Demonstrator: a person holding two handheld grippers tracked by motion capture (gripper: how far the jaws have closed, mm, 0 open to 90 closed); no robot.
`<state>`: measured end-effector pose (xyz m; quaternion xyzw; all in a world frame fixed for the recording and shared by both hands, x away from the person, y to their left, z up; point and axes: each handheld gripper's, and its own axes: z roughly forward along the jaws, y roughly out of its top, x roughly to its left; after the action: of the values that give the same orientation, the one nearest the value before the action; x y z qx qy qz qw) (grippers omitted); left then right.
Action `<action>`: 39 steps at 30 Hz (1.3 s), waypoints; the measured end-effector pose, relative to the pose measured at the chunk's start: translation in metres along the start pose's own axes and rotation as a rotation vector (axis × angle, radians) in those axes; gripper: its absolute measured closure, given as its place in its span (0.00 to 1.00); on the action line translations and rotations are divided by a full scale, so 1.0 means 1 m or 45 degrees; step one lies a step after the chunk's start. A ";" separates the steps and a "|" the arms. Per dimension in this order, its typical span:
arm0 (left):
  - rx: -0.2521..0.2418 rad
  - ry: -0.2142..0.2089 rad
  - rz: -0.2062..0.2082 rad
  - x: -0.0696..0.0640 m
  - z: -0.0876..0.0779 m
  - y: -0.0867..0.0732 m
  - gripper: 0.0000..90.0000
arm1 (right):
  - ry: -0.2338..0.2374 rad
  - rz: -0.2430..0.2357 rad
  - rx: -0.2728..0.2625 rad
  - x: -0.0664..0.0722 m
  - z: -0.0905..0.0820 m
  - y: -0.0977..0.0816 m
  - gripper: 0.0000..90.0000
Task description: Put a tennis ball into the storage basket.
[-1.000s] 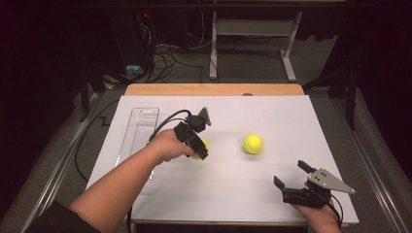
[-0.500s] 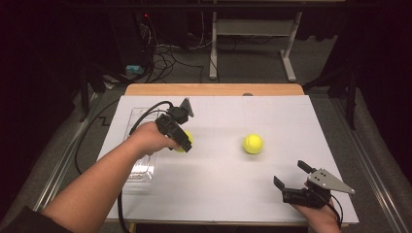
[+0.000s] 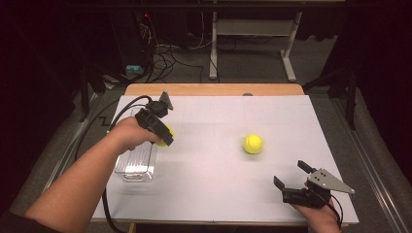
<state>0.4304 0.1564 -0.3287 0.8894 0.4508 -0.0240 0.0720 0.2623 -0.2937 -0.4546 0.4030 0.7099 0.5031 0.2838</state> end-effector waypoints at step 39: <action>0.067 0.136 -0.232 0.069 0.026 -0.020 0.29 | -0.001 0.001 0.013 0.000 0.002 -0.002 0.00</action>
<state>0.4555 0.2190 -0.3642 0.8463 0.5323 0.0052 0.0220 0.2631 -0.2931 -0.4569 0.4050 0.7121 0.4993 0.2820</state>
